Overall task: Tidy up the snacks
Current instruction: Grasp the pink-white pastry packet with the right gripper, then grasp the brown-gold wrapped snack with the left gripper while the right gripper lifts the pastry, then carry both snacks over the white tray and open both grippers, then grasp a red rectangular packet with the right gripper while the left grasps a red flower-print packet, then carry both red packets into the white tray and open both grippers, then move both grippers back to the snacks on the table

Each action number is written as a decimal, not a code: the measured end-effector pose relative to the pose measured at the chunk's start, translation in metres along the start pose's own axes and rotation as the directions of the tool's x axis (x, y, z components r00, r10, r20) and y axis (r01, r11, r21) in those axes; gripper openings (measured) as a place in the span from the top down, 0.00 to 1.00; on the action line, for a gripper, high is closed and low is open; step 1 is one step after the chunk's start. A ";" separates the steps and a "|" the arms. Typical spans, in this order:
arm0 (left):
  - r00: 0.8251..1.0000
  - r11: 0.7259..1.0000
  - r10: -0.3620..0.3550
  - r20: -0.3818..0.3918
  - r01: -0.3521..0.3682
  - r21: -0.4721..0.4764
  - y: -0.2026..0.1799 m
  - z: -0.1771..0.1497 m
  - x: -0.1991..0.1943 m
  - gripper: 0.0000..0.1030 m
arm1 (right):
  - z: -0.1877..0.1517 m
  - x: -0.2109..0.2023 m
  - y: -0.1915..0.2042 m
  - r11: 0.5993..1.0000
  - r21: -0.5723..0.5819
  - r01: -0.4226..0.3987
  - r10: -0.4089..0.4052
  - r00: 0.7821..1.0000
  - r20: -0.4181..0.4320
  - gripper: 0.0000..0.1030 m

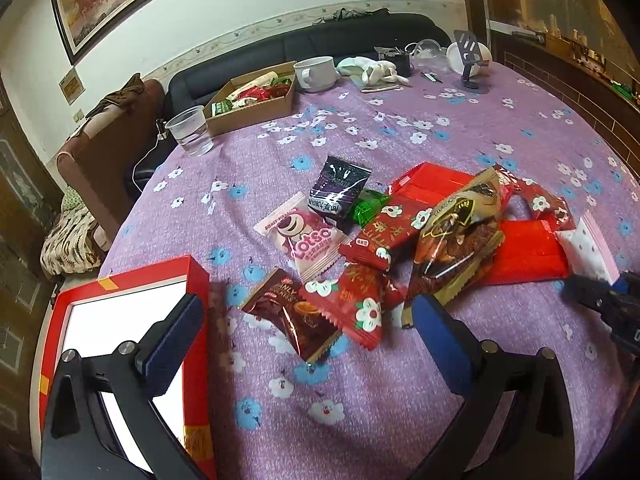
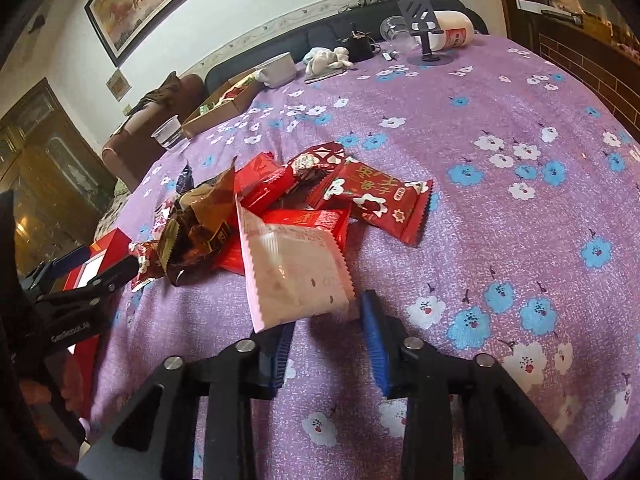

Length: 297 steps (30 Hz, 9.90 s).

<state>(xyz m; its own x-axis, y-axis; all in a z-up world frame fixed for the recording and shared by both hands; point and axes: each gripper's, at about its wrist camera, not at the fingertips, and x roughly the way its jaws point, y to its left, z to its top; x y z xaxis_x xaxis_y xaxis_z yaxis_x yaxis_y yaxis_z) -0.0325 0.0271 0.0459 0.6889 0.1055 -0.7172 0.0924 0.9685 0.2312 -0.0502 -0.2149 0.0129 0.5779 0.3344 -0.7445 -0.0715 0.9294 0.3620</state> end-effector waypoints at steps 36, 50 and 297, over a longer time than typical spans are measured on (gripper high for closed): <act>0.988 0.986 -0.148 0.050 0.144 0.078 -0.022 0.025 0.011 0.30 | 0.020 0.012 -0.013 0.992 0.125 0.000 -0.011 0.997 0.082 0.82; 0.987 0.968 -0.140 0.077 0.120 0.219 -0.069 0.053 0.018 0.18 | 0.019 0.010 -0.021 0.985 0.165 -0.047 0.032 0.995 0.090 0.86; 0.959 0.945 0.267 0.097 -0.241 -0.222 0.171 -0.115 -0.076 0.31 | -0.030 0.040 0.207 0.792 0.064 -0.607 0.610 0.781 -0.135 0.47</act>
<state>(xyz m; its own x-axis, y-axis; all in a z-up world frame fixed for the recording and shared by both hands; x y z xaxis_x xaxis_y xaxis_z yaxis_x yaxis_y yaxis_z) -0.1518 0.2108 0.0640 0.7547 0.3384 -0.5621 -0.2383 0.9396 0.2457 -0.0661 -0.0044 0.0418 0.2983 0.8488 -0.4365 -0.3558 0.5232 0.7744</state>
